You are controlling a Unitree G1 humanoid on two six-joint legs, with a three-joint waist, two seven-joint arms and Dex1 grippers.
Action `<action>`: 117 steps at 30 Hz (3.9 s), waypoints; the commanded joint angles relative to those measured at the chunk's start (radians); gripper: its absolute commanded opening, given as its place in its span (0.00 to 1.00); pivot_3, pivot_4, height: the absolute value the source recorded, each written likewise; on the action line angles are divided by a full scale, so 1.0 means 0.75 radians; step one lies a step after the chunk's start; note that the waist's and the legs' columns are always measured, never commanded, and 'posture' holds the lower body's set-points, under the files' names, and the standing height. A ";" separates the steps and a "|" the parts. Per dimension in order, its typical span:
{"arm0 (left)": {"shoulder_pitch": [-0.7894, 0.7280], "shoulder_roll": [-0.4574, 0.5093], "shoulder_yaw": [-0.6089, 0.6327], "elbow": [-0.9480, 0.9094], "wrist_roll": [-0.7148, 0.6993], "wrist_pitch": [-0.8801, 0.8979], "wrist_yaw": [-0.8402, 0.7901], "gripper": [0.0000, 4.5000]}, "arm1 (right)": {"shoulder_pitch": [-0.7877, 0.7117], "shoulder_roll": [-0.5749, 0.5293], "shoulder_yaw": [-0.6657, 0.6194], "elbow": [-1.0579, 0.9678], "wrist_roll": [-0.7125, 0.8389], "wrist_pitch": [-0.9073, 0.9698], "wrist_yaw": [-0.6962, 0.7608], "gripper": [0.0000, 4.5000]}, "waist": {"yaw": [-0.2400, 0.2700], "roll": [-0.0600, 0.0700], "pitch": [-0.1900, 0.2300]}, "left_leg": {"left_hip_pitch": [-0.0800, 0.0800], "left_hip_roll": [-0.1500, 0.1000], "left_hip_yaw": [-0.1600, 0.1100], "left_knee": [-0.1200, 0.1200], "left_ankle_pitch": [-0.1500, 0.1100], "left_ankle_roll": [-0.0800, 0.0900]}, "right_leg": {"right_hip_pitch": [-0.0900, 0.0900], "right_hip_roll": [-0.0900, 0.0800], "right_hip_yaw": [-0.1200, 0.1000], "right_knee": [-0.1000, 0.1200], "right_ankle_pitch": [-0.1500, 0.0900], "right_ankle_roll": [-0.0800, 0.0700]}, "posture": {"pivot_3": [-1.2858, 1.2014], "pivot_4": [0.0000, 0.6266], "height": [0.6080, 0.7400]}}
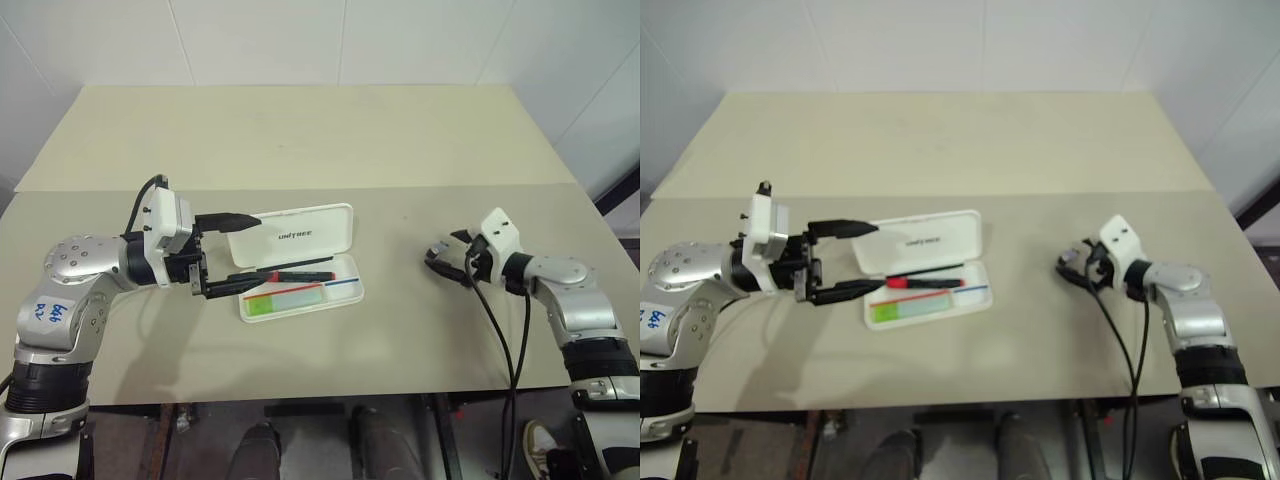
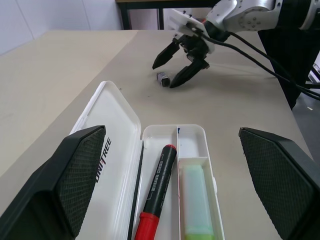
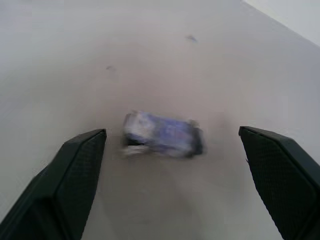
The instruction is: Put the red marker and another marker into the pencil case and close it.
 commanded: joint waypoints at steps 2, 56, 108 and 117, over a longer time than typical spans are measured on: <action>-0.001 0.015 0.030 -0.038 -0.022 -0.013 -0.005 1.00 | 0.022 -0.130 0.007 -0.019 -0.004 -0.246 0.244 1.00 | 0.002 0.001 0.000 | 0.000 0.000 0.000 0.000 0.000 0.000 | 0.000 0.000 0.000 0.000 0.000 0.000 | 0.52 0.24 1.00; -0.005 -0.038 -0.004 -0.053 -0.011 -0.028 0.046 1.00 | -0.945 0.160 0.176 1.216 -0.489 -0.521 0.247 1.00 | -0.109 0.002 0.001 | 0.006 -0.001 -0.003 0.001 0.007 -0.004 | 0.001 0.001 0.001 0.014 0.003 0.000 | 0.52 0.24 1.00; -0.089 -0.011 -0.043 0.037 0.005 -0.053 -0.050 1.00 | -0.678 0.170 0.074 1.076 -0.317 -0.346 0.334 0.08 | -0.073 0.002 0.001 | 0.003 -0.001 -0.003 0.000 0.007 -0.003 | 0.003 0.001 0.001 0.006 0.005 0.004 | 0.52 0.24 1.00; -0.003 0.070 0.022 0.009 -0.010 -0.037 -0.080 1.00 | -0.611 0.166 0.046 0.615 -0.170 -0.141 0.505 0.08 | -0.075 0.003 0.002 | 0.001 -0.001 -0.003 -0.001 0.007 -0.003 | 0.001 0.000 0.001 0.004 0.004 0.004 | 0.52 0.24 1.00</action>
